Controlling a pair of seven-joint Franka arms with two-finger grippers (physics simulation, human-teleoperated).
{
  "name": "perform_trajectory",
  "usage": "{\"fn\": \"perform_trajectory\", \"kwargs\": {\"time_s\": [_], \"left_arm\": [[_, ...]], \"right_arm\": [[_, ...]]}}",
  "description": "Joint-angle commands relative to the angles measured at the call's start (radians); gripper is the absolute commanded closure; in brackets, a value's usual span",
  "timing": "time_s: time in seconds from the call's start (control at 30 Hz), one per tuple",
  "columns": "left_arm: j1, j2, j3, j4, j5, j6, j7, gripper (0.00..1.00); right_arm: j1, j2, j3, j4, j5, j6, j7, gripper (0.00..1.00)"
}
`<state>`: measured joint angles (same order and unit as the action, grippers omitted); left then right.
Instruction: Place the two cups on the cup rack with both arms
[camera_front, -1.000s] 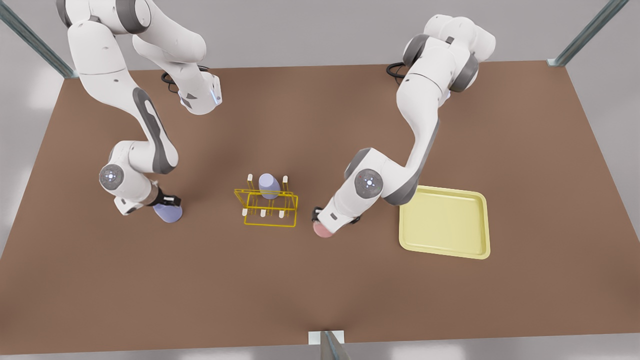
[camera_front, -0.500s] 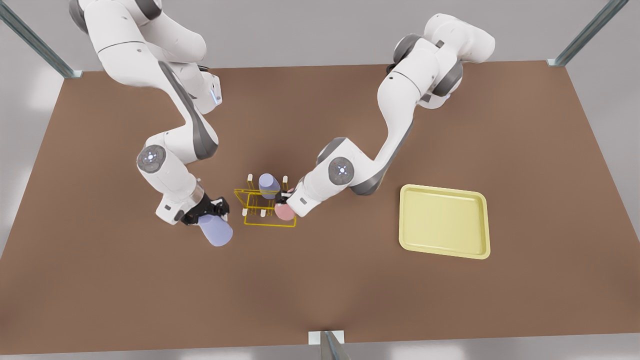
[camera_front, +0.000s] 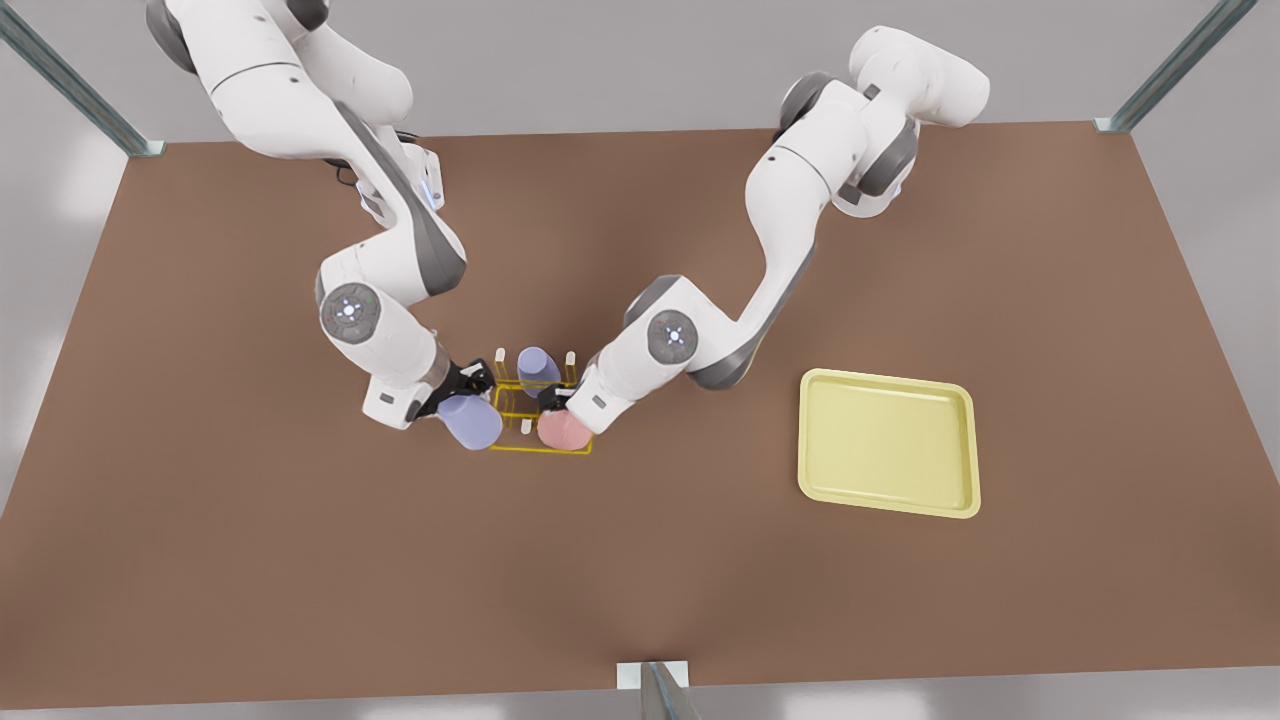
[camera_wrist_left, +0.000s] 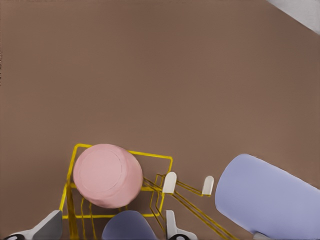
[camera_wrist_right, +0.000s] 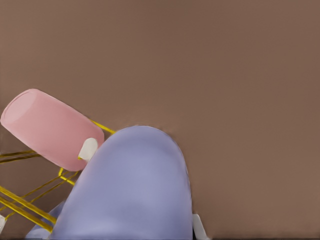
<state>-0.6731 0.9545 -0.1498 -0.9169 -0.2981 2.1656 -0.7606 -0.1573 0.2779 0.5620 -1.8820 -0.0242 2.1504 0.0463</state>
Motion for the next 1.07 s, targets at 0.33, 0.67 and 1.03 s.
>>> {"fn": "perform_trajectory", "kwargs": {"time_s": [0.33, 0.67, 1.03], "left_arm": [[0.467, -0.643, 0.155, -0.459, 0.457, -0.658, 0.773, 0.0], [0.526, -0.62, 0.111, -0.361, 0.249, -0.843, 0.805, 0.0], [0.532, -0.539, 0.13, -0.28, 0.258, -0.819, 0.797, 0.0]], "right_arm": [[0.028, 0.086, 0.002, 0.037, 0.0, -0.092, -0.045, 0.0], [0.021, 0.103, -0.301, 0.451, -0.215, -0.483, -0.037, 0.0], [-0.047, 0.012, -0.372, 0.534, -0.079, -0.632, -0.135, 0.0]]}}
